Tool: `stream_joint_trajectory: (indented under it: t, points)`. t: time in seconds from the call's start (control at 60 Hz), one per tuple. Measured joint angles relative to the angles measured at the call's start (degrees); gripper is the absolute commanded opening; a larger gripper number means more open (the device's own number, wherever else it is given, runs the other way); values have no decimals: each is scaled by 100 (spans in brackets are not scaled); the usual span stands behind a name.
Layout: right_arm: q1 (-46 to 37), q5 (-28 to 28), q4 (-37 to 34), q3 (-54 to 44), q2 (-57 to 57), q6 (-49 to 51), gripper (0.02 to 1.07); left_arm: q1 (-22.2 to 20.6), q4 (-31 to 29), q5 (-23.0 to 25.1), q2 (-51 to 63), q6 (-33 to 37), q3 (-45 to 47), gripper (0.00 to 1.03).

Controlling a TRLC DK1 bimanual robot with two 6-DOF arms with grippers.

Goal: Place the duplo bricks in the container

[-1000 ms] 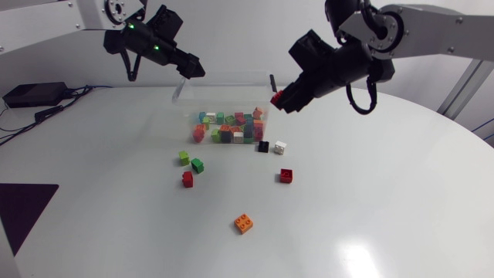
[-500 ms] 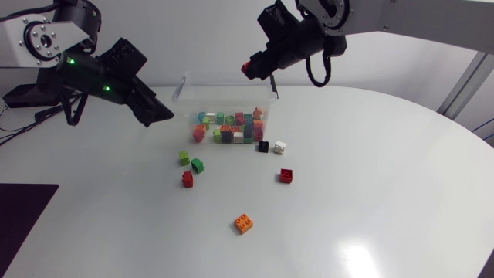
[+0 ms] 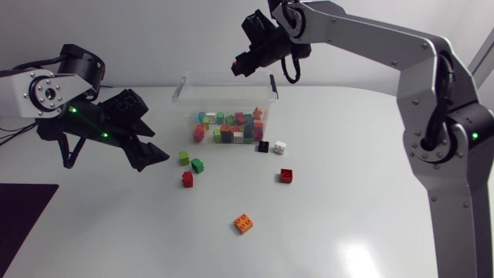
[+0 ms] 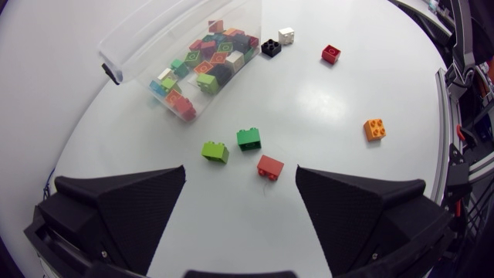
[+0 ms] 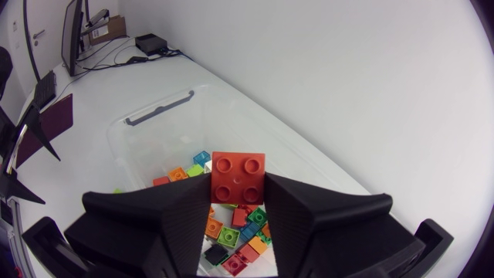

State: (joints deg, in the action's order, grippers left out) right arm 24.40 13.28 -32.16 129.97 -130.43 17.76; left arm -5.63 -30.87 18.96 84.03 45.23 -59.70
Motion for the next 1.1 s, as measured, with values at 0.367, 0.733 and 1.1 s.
stream_joint_trajectory:
  t: [0.367, 0.733, 1.1]
  points:
    - [0, -107, -299, -787, 717, 13, 102, 0, 654, 280, 573, 702, 516, 99]
    - [-2, 39, 98, -4017, 3307, 367, 102, -221, 942, 522, 1561, 1530, 538, 99]
    - [-94, 179, 452, -6682, 4662, 809, 102, -345, 1088, 525, 2210, 1851, 219, 95]
